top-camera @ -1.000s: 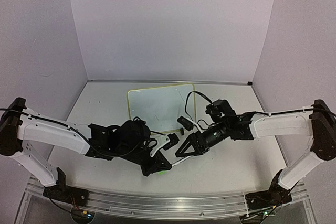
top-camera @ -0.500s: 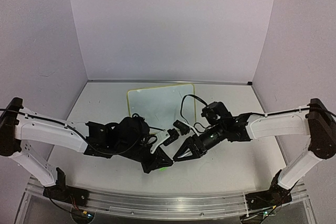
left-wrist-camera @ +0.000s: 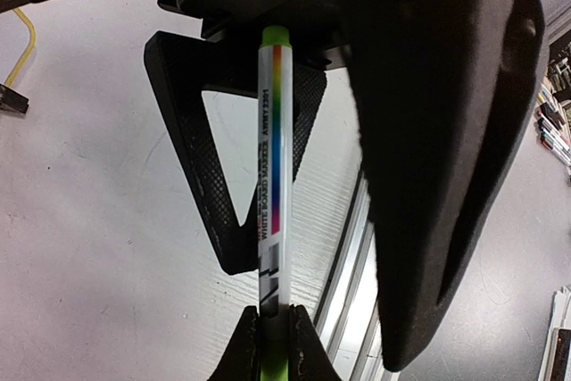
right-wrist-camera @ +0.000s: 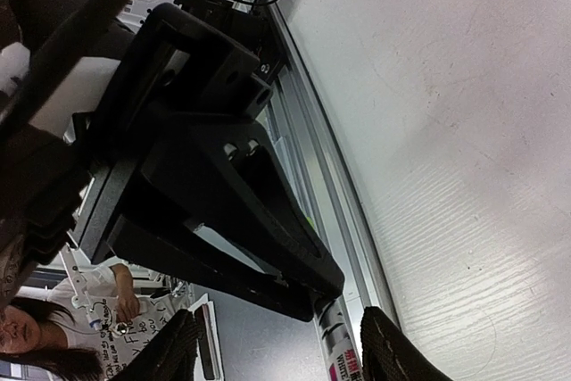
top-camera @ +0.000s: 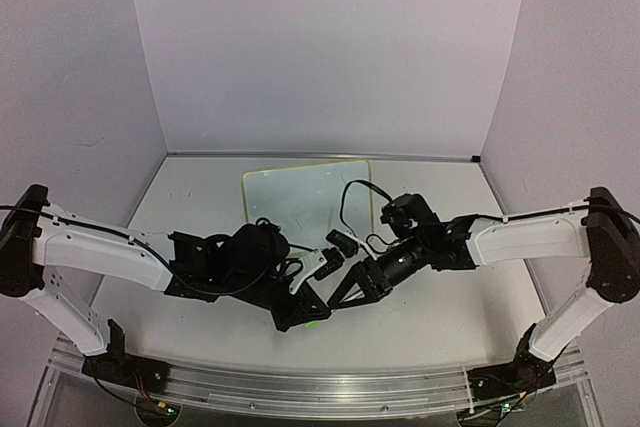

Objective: Write a sentence on the whiteboard
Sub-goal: Pass from the left arm to the right

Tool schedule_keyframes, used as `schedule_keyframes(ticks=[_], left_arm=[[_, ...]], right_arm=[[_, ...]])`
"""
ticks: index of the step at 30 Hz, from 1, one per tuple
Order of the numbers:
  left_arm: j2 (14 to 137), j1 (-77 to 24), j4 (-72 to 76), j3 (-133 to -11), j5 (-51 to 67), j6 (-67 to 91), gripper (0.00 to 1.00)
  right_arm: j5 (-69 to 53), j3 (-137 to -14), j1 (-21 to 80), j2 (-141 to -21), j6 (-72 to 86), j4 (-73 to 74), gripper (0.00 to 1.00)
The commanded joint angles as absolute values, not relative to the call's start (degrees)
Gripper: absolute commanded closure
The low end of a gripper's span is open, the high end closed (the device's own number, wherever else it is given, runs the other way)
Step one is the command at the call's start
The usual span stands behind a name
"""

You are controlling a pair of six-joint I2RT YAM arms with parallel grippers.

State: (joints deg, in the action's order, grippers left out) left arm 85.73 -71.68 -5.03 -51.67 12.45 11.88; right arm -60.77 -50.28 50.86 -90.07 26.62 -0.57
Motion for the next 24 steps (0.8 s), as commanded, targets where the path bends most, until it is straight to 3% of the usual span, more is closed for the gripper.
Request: schedule_keyframes(ticks=[1,10,20,24], left_arm=[[86.5,-71.7,-5.0,-54.9,13.4,11.6,1.0],[86.4,-71.6,-5.8,-55.3,12.5,11.3,1.0],[85.6,-70.9,-6.9,-55.4,12.8,11.1,1.0],[86.0,-70.8,-6.9,-55.4,12.7,11.1,1.0]], right_arm=[[-61.6,-52.5,51.6,-91.0,26.3,-2.2,0.44],[-61.7,-52.1,51.9,-92.5,25.7,-1.5,0.61],[-61.0,-52.7,52.3,-93.6,24.0,-0.1,0.69],[-61.3,-52.9,52.4,-93.6,23.9,1.3,0.77]])
